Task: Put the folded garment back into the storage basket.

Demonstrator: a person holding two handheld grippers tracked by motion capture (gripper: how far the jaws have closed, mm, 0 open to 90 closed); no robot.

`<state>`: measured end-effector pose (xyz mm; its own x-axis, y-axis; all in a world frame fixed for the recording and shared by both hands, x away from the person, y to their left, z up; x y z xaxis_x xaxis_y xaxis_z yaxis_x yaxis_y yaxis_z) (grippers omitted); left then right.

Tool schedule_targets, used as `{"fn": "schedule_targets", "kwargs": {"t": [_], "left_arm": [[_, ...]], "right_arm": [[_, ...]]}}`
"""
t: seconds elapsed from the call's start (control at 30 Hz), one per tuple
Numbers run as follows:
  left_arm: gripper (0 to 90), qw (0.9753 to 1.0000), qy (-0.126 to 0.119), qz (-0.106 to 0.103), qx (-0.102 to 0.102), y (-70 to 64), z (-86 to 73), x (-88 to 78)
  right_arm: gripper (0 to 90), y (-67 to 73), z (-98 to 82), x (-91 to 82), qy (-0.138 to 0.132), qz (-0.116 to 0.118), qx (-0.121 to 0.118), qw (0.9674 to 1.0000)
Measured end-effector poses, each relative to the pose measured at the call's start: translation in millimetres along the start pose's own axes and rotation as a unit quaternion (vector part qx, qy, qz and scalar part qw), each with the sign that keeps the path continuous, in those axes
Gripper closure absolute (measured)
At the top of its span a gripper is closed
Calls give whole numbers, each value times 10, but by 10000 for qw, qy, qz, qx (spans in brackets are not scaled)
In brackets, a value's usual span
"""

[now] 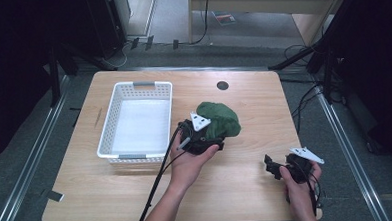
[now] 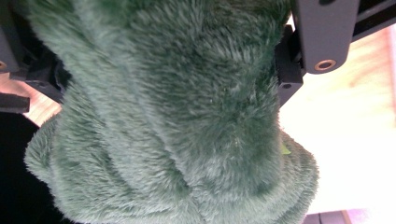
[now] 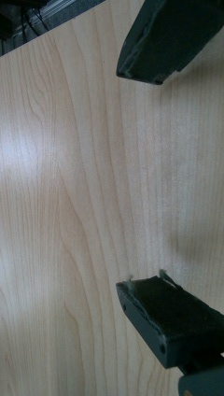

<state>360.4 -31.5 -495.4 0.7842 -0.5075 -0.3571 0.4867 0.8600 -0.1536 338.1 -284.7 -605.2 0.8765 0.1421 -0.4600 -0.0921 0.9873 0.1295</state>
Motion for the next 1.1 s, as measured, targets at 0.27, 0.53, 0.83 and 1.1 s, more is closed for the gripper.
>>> {"fn": "schedule_targets", "kwargs": {"t": [0.27,0.53,0.83,1.1], "left_arm": [[241,9996,-196,130,-123,212,161,-172],[241,9987,-355,292,-235,433,271,-313],[242,9964,-436,661,-299,816,337,-475],[242,9936,-471,948,-394,1116,313,-572]], "right_arm": [[11,1,0,2,0,4,-6,10000],[11,1,0,2,-3,2,-9,10000],[11,0,-2,3,10,-6,-5,10000],[11,-1,-1,4,3,-11,-21,10000]]}}
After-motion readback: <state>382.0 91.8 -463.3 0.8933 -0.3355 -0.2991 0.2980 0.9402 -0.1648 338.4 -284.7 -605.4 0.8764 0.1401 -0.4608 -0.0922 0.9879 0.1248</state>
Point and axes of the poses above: each handheld gripper's, and its own axes: x roughly forward along the jaws, z roughly out of its top, y roughly to its left, the point moved 9 cm from there along x, roughly forward along the jaws, and after that the axes turned 11 degrees about -y, right-handed, at the moved point
